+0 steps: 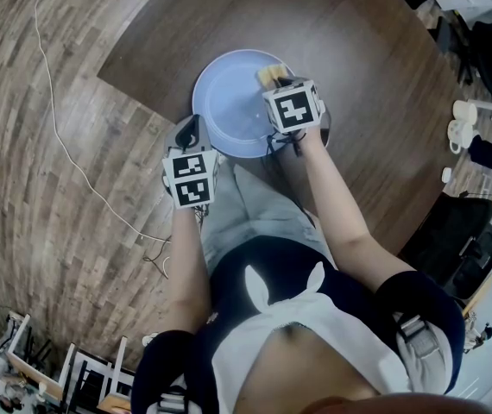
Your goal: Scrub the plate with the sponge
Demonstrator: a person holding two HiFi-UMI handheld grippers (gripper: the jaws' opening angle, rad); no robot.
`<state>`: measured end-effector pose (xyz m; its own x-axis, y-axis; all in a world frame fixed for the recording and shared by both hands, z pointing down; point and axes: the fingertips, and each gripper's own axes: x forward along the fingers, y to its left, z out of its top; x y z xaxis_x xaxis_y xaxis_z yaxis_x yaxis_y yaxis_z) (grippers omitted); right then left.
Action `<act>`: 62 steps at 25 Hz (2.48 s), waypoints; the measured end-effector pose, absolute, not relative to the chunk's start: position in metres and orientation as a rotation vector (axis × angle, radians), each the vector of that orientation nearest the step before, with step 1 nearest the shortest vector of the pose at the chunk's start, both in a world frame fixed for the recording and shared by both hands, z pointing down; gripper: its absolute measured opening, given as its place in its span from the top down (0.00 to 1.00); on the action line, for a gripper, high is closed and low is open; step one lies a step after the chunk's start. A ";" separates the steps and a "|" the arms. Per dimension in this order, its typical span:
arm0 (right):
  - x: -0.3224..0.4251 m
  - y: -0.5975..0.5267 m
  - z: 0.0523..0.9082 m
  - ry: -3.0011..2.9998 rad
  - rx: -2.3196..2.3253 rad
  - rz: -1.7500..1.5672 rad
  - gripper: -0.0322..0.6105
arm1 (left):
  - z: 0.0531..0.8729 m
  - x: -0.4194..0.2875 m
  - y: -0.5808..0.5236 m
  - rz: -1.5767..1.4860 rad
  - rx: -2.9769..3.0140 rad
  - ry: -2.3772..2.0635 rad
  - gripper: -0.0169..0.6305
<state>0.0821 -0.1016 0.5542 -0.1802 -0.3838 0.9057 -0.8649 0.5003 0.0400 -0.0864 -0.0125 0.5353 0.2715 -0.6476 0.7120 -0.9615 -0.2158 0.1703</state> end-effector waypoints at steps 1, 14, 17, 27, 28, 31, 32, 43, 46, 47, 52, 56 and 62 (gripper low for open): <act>0.083 -0.100 0.554 -1.771 1.051 0.621 0.91 | 0.534 -0.085 -0.013 0.676 1.951 -1.441 0.97; 0.090 -0.091 0.559 -1.780 1.070 0.688 0.91 | 0.536 -0.086 -0.015 0.645 1.958 -1.461 0.97; 0.088 -0.091 0.560 -1.785 1.073 0.701 0.91 | 0.536 -0.087 -0.015 0.632 1.956 -1.461 0.97; 0.072 -0.088 0.559 -1.823 1.045 0.693 0.91 | 0.536 -0.086 -0.015 0.608 1.956 -1.457 0.97; 0.070 -0.088 0.559 -1.826 1.043 0.691 0.91 | 0.535 -0.086 -0.015 0.607 1.956 -1.456 0.97; 0.066 -0.089 0.558 -1.835 1.041 0.680 0.91 | 0.535 -0.087 -0.015 0.607 1.957 -1.456 0.97; 0.065 -0.088 0.558 -1.838 1.039 0.678 0.91 | 0.535 -0.087 -0.015 0.606 1.957 -1.456 0.97; 0.046 -0.088 0.556 -1.881 1.009 0.659 0.91 | 0.535 -0.086 -0.015 0.601 1.960 -1.457 0.97; 0.034 -0.086 0.554 -1.916 0.984 0.658 0.91 | 0.535 -0.087 -0.015 0.600 1.959 -1.454 0.97; 0.031 -0.085 0.553 -1.925 0.977 0.656 0.91 | 0.535 -0.087 -0.015 0.601 1.959 -1.453 0.97; 0.021 -0.082 0.554 -1.953 0.953 0.643 0.91 | 0.535 -0.087 -0.015 0.600 1.958 -1.452 0.97; 0.013 -0.082 0.552 -1.977 0.937 0.634 0.91 | 0.535 -0.086 -0.015 0.599 1.960 -1.451 0.97; -0.001 -0.077 0.553 -2.005 0.897 0.628 0.91 | 0.535 -0.087 -0.015 0.600 1.959 -1.450 0.97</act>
<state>-0.0014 -0.0767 0.5527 -0.3997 -0.3628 0.8418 -0.7780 0.6199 -0.1022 -0.0868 -0.0148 0.5355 0.2939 -0.6739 0.6779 -0.9558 -0.2042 0.2114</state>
